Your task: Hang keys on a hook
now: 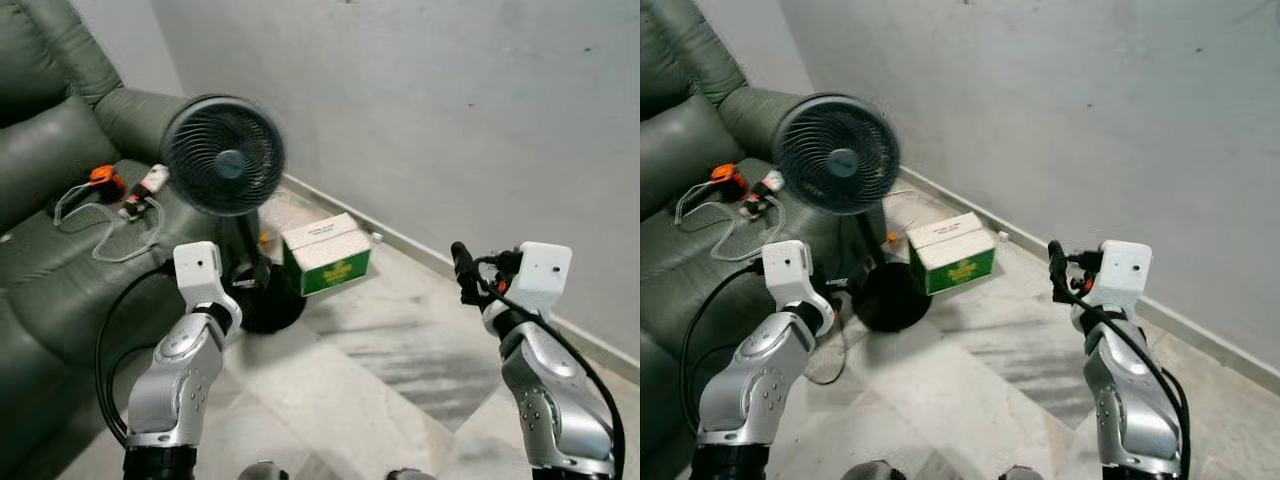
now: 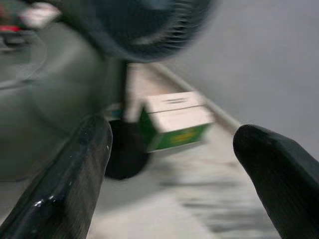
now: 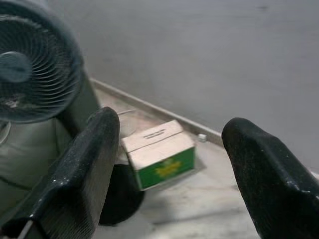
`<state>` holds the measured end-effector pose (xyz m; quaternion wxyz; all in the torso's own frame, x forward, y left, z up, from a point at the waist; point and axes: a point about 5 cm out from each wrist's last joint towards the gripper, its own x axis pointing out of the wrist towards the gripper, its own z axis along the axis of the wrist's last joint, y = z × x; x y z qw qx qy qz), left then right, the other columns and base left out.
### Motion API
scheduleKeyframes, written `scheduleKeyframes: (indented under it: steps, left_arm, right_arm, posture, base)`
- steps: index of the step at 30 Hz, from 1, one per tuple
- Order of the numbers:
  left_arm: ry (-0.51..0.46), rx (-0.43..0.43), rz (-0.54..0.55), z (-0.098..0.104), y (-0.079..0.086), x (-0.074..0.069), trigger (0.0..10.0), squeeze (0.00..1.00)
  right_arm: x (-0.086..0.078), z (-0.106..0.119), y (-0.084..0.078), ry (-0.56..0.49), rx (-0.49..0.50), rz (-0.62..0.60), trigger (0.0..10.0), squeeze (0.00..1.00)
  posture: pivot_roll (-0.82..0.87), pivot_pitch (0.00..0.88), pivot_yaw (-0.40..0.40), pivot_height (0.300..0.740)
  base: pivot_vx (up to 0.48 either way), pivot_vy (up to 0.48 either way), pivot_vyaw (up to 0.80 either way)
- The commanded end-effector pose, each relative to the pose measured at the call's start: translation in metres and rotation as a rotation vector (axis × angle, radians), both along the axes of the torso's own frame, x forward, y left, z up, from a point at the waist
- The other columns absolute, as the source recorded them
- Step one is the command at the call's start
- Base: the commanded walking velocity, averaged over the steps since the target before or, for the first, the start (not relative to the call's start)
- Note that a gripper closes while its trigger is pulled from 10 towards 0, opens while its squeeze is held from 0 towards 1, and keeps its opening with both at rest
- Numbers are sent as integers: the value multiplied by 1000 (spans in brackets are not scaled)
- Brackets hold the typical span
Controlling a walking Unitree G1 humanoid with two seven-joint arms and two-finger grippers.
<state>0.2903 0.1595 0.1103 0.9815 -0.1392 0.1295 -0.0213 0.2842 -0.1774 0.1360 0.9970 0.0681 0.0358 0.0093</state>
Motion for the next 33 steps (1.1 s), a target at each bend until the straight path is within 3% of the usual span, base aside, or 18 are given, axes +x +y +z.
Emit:
scheduleKeyframes:
  steps: [1,8,24,33]
  left_arm:
    - [6,-7,-24,-1,-7,0,10000,0]
    - [8,-5,-22,-1,-6,1,10000,0]
    - [-42,21,-19,8,-4,12,10000,0]
    - [-52,42,-8,9,2,17,10000,0]
  right_arm:
    - [-1,2,-7,3,-7,-26,10000,0]
    - [0,4,-7,0,-7,-27,10000,0]
    - [4,7,-5,-9,-11,-26,10000,0]
    - [5,6,0,-12,-25,-9,10000,0]
  posture:
    - [6,142,68,740]
    - [6,139,68,740]
    - [-3,123,72,740]
    - [-7,119,93,740]
  base:
    - [0,480,0]
    - [0,432,0]
    - [0,0,0]
    - [0,0,-781]
